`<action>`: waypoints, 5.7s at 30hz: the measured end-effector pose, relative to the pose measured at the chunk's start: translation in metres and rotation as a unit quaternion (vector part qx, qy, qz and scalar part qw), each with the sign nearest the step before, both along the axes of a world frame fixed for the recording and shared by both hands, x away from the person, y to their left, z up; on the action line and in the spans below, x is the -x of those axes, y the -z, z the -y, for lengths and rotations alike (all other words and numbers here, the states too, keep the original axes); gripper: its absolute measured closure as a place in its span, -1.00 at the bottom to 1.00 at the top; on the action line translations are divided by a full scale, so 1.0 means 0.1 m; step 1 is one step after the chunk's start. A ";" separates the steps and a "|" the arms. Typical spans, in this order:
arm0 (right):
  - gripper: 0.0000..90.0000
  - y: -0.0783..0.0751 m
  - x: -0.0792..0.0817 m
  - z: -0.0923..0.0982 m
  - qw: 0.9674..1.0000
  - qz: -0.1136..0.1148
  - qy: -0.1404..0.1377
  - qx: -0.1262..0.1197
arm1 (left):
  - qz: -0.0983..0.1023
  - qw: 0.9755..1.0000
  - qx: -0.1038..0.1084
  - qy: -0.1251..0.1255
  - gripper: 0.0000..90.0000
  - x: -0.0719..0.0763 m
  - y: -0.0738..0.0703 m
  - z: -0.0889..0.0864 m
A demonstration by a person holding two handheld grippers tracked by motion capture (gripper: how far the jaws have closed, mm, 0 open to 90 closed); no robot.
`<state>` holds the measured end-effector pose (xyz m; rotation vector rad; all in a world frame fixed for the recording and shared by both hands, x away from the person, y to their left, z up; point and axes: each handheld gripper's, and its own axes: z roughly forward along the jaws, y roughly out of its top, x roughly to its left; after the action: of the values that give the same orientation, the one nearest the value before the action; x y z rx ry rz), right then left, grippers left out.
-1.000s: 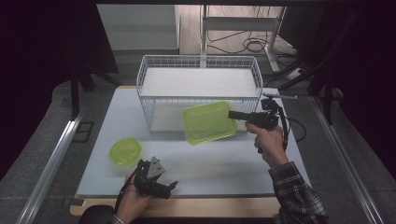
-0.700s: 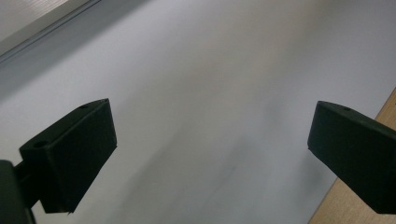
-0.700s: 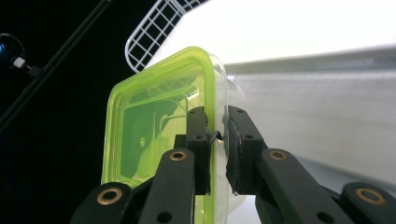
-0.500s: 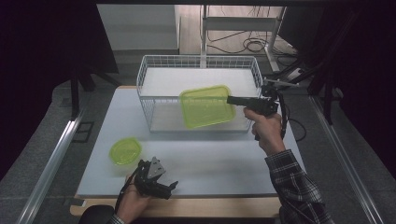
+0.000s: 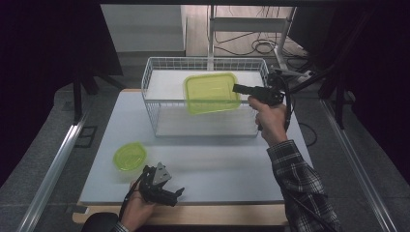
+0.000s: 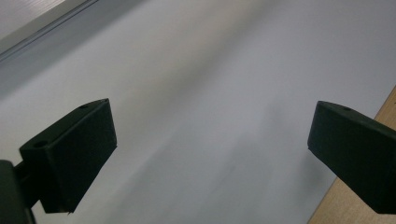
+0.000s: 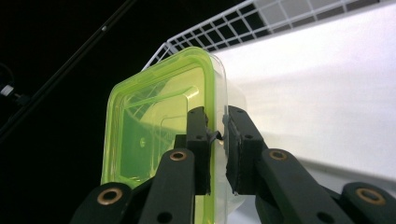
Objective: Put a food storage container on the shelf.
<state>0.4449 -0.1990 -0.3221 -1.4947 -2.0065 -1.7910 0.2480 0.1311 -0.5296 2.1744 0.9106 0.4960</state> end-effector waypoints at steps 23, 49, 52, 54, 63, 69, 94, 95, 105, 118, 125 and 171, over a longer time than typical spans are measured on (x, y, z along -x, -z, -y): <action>0.78 -0.06 -0.36 -0.18 0.998 -0.001 0.062 0.023 | -0.005 1.000 -0.003 0.004 -0.98 0.00 0.01 0.01; 0.55 -0.01 -0.54 -0.24 0.992 0.012 0.070 0.107 | -0.010 1.000 -0.010 0.009 -0.99 0.00 0.03 0.02; 0.52 0.01 -0.56 -0.23 0.992 0.011 0.066 0.107 | -0.011 1.000 -0.011 0.010 -0.99 0.00 0.03 0.03; 0.45 0.02 -0.58 -0.24 0.992 0.012 0.063 0.112 | -0.010 1.000 -0.012 0.011 -0.99 0.00 0.03 0.03; 0.16 0.00 -0.58 -0.25 0.987 0.027 0.068 0.145 | -0.017 1.000 -0.008 0.008 -0.99 0.00 0.02 0.02; -0.04 -0.05 -0.53 -0.22 0.987 0.037 0.056 0.143 | -0.022 1.000 0.007 0.003 -0.98 -0.01 -0.01 0.00; -0.45 -0.05 -0.04 -0.18 0.980 0.083 -0.022 0.182 | -0.021 0.999 0.024 -0.001 -1.00 -0.02 -0.02 -0.03; -0.47 -0.02 0.00 -0.18 0.977 0.092 -0.024 0.189 | -0.021 0.999 0.025 0.000 -1.00 -0.02 -0.02 -0.03; -0.56 0.12 0.20 -0.13 0.974 0.101 -0.038 0.198 | -0.011 0.999 0.035 0.009 -0.99 -0.02 0.00 -0.04; -0.75 0.44 0.46 -0.01 0.970 0.107 -0.058 0.208 | -0.013 0.999 0.049 0.013 -0.97 -0.03 0.01 -0.05; -0.87 0.57 0.59 0.05 0.968 0.114 -0.066 0.215 | -0.018 0.999 0.045 0.010 -0.98 -0.03 0.00 -0.05; -0.96 1.67 1.32 0.26 0.950 0.114 -0.067 0.282 | 0.000 1.000 0.024 0.019 -0.95 -0.02 -0.01 -0.06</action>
<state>0.3127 -0.2253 -0.4889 -1.2487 -2.8360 -1.4610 0.2499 0.1373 -0.5286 2.1442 0.8711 0.4523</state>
